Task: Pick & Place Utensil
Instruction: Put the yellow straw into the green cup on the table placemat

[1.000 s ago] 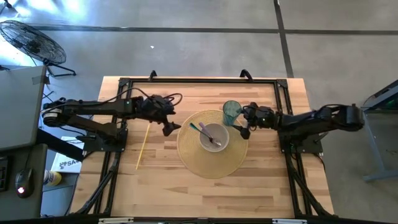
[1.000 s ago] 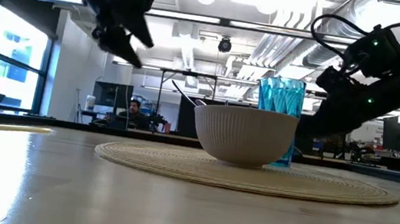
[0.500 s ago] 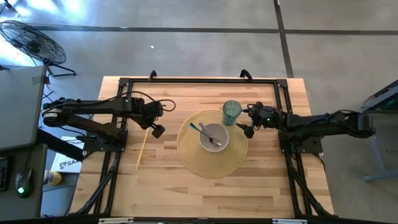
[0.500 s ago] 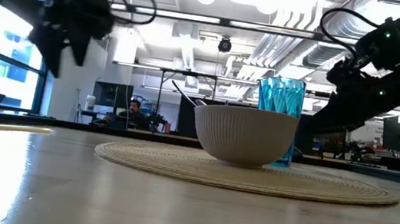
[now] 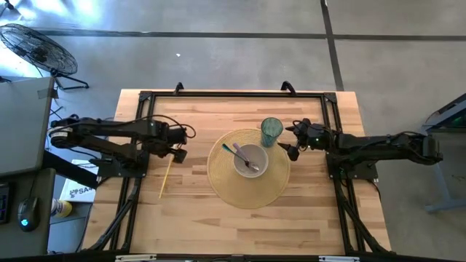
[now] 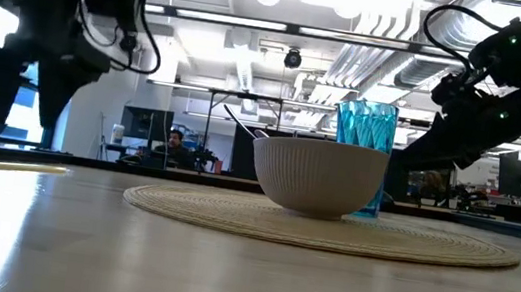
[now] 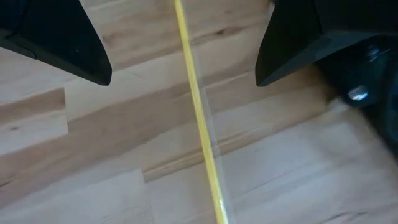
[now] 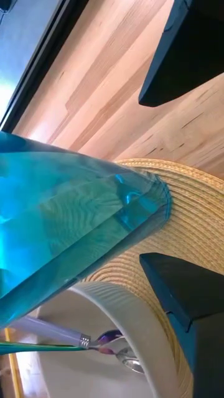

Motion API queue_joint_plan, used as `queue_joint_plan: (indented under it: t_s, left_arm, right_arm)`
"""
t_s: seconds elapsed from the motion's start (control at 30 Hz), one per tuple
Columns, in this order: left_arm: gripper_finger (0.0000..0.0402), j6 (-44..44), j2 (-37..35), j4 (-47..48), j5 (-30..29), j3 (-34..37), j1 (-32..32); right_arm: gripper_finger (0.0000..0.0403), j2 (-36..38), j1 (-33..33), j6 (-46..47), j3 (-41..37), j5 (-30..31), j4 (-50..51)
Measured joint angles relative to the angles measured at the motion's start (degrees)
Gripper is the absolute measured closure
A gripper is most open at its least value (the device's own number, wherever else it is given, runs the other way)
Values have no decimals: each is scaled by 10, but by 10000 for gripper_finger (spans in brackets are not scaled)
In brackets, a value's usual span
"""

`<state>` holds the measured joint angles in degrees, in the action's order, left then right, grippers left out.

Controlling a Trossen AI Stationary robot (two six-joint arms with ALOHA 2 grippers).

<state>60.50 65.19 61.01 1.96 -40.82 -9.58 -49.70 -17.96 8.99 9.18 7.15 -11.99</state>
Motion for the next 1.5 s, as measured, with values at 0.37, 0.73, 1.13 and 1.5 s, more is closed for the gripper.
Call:
queue_joint_plan:
  t_s: [0.37, 0.73, 1.13, 1.5]
  left_arm:
    - [9, -21, 0, -100, -33, 68, -1]
    - [9, -49, 0, -121, -128, 69, -1]
    - [9, -67, 63, -151, -86, 69, 6]
    - [25, -95, 101, -217, -40, 69, 6]
  right_arm:
    - [5, 0, 0, 0, 0, 17, -3]
    - [5, 0, 0, 0, 0, 13, -20]
    - [5, -1, 0, 2, 0, 10, -20]
    - [5, -1, 0, 2, 0, 10, -20]
